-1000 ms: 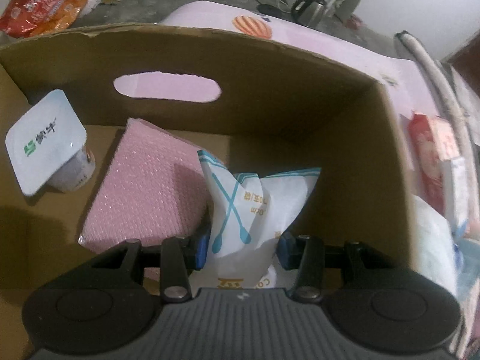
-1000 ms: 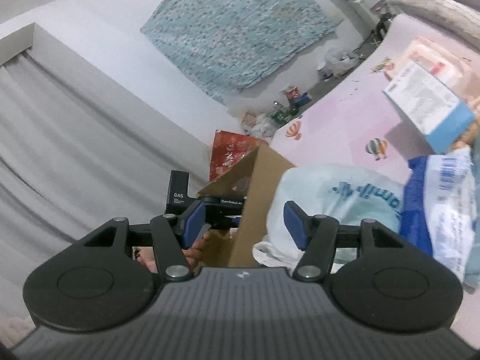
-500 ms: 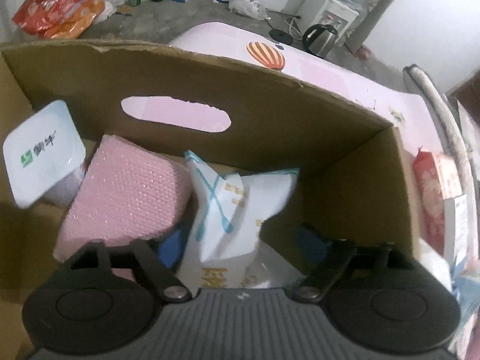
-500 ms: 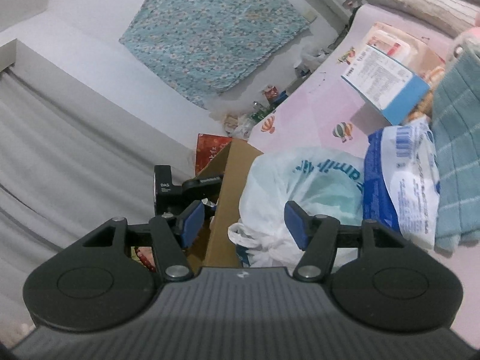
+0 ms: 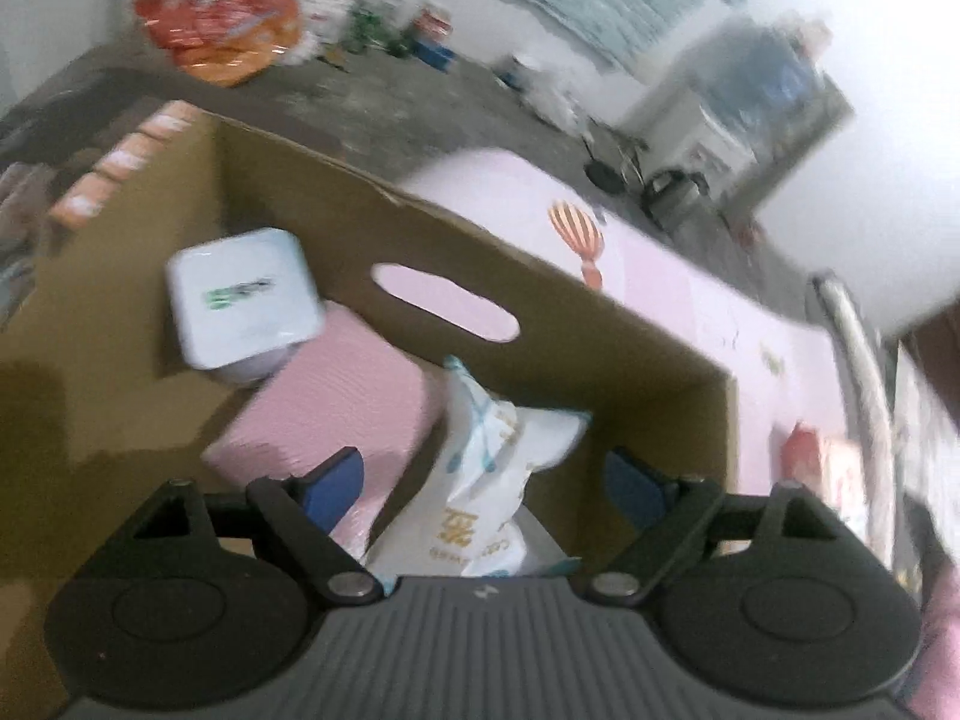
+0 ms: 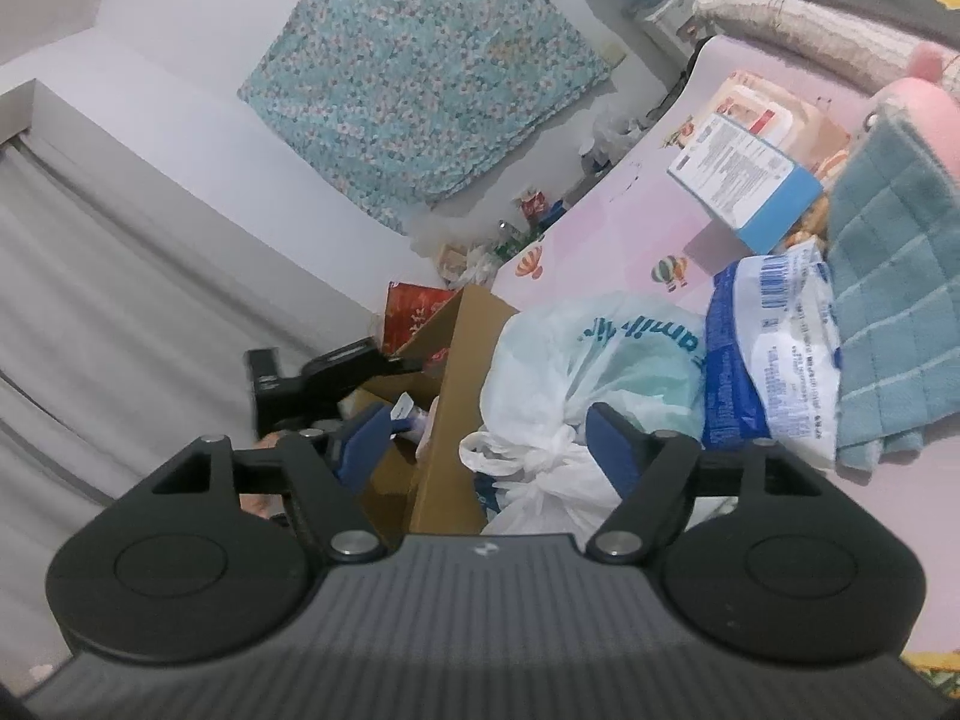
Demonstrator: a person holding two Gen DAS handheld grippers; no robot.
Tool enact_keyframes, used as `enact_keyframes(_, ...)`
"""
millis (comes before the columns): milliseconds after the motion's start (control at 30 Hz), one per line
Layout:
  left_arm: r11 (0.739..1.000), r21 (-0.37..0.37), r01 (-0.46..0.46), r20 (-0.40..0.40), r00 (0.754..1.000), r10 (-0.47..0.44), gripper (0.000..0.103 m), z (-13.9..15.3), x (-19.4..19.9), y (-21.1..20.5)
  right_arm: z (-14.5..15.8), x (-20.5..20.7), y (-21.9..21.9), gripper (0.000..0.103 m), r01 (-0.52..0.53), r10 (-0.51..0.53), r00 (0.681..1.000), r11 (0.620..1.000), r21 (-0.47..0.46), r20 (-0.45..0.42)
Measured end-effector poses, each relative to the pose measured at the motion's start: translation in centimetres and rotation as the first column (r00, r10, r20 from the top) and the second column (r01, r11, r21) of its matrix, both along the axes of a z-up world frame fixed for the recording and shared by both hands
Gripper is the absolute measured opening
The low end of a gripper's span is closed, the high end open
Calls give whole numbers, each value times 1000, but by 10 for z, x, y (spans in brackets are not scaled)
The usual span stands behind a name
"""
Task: Organize soft objects
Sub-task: 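Release the white spoon-print bag into the box with the left tool while the right tool returns to the pile, then grasp the green floral scrunchie with the right tool while the left tool grasps the gold LC packet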
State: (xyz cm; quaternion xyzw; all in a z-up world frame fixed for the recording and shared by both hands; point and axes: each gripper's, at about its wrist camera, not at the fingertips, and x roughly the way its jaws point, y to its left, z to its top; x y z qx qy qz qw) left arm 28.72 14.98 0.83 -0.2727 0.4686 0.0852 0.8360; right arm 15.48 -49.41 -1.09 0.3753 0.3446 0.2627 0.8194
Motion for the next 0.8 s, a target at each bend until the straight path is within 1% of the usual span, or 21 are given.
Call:
enact_keyframes(67, 999, -7, -37, 20, 999, 37, 89, 19, -17, 5, 1, -6, -6, 73, 16, -16, 1000, 1000, 1, 1)
enact_keyframes(133, 999, -11, -43, 55, 998, 44, 89, 38, -32, 5, 1, -12, -13, 73, 31, -31, 999, 1000, 3, 7)
enact_keyframes(267, 1000, -18, 16, 128, 992, -13, 89, 77, -75, -10, -7, -29, -34, 75, 69, -69, 998, 998, 11, 2)
enact_keyframes(367, 997, -17, 71, 163, 984, -67, 89, 96, -109, -28, -19, -41, -49, 76, 99, -98, 995, 995, 22, -21)
enact_keyframes(433, 994, -2, 109, 200, 974, -107, 90, 104, -137, -46, -31, -49, -60, 76, 117, -116, 992, 993, 31, -42)
enact_keyframes(500, 985, 26, 173, 238, 955, -174, 91, 109, -164, -69, -42, -55, -67, 76, 131, -128, 989, 991, 37, -72)
enact_keyframes(533, 978, 41, 205, 252, 945, -209, 91, 110, -176, -82, -48, -58, -70, 76, 135, -132, 988, 990, 38, -85)
enact_keyframes(633, 943, 100, 318, 271, 903, -333, 92, 102, -205, -121, -63, -64, -74, 76, 129, -126, 986, 991, 21, -107)
enact_keyframes(700, 907, 130, 400, 245, 874, -420, 92, 92, -217, -149, -72, -62, -71, 78, 95, -96, 988, 995, -15, -123)
enact_keyframes(733, 891, 134, 433, 228, 862, -453, 92, 86, -222, -160, -76, -59, -69, 79, 79, -83, 988, 996, -36, -134)
enact_keyframes(800, 853, 132, 505, 194, 831, -522, 92, 71, -230, -186, -83, -51, -61, 80, 40, -54, 987, 994, -98, -150)
